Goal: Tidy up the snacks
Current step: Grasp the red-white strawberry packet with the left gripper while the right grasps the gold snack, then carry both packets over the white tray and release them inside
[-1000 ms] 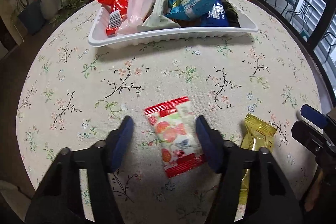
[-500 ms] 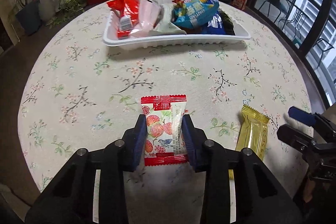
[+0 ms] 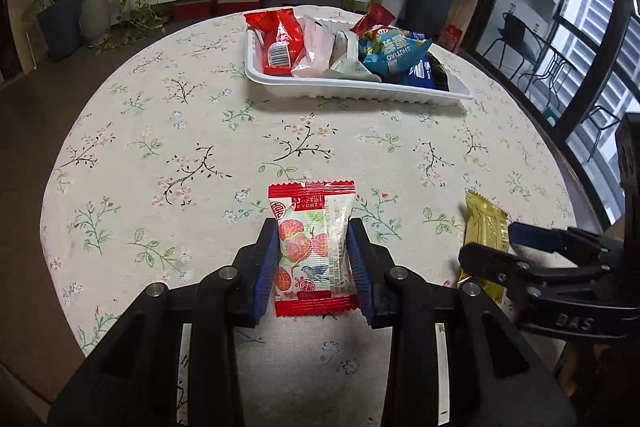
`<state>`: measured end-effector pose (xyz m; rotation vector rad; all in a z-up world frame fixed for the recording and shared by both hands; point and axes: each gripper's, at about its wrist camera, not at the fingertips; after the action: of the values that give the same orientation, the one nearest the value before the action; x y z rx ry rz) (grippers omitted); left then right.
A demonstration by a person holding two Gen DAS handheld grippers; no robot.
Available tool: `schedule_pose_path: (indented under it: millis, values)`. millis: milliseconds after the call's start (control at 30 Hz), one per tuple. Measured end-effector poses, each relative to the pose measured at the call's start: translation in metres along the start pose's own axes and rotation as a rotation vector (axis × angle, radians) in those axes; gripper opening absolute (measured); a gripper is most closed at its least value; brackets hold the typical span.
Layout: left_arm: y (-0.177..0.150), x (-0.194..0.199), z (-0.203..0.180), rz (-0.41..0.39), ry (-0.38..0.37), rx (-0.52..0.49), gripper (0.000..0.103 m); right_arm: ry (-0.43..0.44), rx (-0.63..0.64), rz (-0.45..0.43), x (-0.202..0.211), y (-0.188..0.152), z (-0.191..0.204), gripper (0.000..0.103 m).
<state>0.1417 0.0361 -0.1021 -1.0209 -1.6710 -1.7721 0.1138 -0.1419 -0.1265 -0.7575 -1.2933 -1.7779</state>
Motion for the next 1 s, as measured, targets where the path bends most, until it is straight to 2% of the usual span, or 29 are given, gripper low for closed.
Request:
schedule_pose_path:
  millis: [167, 233, 367, 567, 667, 900, 1000]
  values:
    - [-0.004, -0.002, -0.005, -0.001, -0.019, -0.008, 0.032, -0.066, 0.096, -0.007, -0.004, -0.003, 0.005, 0.068]
    - [-0.004, -0.003, -0.004, 0.001, -0.026, -0.002, 0.032, -0.072, 0.120, -0.009, -0.003, -0.004, 0.002, 0.060]
    - [-0.003, -0.002, -0.004, -0.001, -0.031, 0.003, 0.032, -0.074, 0.135, -0.001, 0.002, 0.000, -0.008, 0.036]
    - [-0.005, -0.005, -0.006, 0.011, -0.029, -0.001, 0.032, -0.064, 0.170, 0.006, 0.005, -0.001, -0.013, 0.034]
    - [-0.006, -0.005, -0.006, 0.012, -0.031, -0.001, 0.032, -0.032, 0.150, 0.001, 0.009, -0.002, -0.018, 0.034]
    - [0.000, -0.004, 0.001, 0.015, -0.078, 0.051, 0.032, 0.034, 0.055, -0.075, 0.040, 0.008, -0.052, 0.034]
    - [0.011, 0.001, 0.009, 0.010, -0.122, 0.108, 0.032, 0.054, 0.019, -0.115, 0.056, 0.021, -0.070, 0.034]
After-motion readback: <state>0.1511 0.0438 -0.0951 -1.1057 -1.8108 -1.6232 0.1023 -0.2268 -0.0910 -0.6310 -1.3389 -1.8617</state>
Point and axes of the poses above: each gripper's, at about its wrist camera, not at the fingertips, and x roughly against the way its jaws point, z to its left, y to its top, and after that the axes turned 9 degrees about y, right-handed
